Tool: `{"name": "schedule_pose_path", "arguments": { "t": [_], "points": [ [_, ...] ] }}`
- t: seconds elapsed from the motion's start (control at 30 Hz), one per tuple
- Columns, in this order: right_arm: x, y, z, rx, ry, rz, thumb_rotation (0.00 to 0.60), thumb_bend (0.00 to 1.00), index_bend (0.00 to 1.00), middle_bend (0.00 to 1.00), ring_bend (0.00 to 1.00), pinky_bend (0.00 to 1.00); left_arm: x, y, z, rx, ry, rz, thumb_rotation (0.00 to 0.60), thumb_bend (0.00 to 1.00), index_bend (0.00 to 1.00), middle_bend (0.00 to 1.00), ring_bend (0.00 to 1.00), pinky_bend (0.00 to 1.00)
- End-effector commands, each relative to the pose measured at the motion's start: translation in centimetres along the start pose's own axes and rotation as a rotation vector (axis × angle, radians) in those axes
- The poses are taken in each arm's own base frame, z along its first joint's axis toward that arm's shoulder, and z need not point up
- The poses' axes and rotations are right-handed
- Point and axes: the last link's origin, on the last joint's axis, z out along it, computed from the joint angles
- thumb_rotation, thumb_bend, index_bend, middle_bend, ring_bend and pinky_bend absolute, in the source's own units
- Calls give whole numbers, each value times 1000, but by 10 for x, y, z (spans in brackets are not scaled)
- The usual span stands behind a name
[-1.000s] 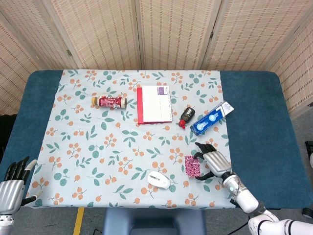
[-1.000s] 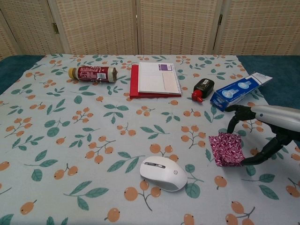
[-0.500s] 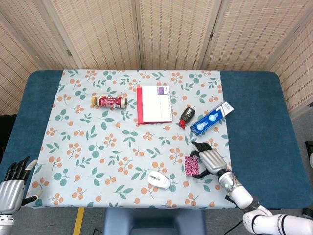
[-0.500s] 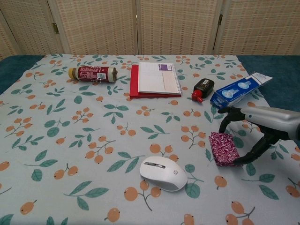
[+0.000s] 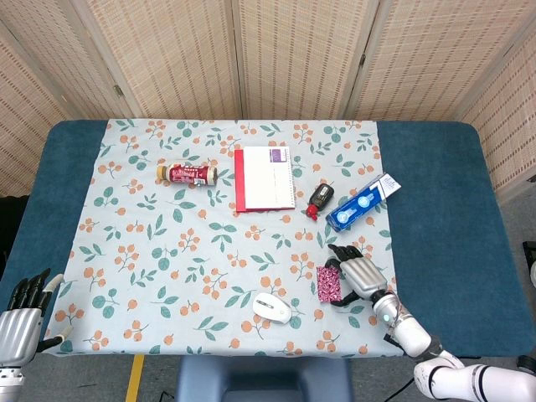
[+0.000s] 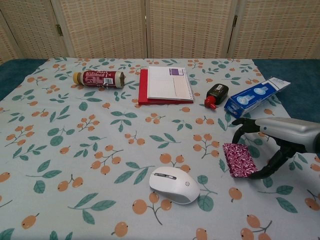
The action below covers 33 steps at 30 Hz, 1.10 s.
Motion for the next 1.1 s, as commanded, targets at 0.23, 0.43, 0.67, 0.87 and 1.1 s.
{"name": "schedule_pose_path", "arguments": {
  "t": [0.23, 0.43, 0.67, 0.87, 1.1],
  "points": [
    [0, 0, 0, -2, 3, -8, 478, 110, 233, 34, 0, 0, -1, -1, 0, 2, -3, 1, 600, 234, 125, 35, 75, 0],
    [11, 4, -11, -6, 56, -5, 477, 110, 222, 34, 0, 0, 0, -1, 1, 0, 3, 1, 600, 234, 122, 35, 74, 0],
    [42, 24, -71, -36, 292, -71, 571, 110, 222, 52, 0, 0, 6, 2, 4, -8, 33, -2, 600, 234, 122, 35, 74, 0],
    [47, 46, -131, -97, 471, -96, 600, 110, 222, 95, 0, 0, 12, 9, 6, -21, 69, -1, 600, 234, 122, 35, 74, 0],
    [35, 65, -178, -144, 552, -51, 600, 110, 222, 96, 0, 0, 19, 21, 5, -49, 114, 3, 600, 234, 126, 35, 74, 0]
  ]
}}
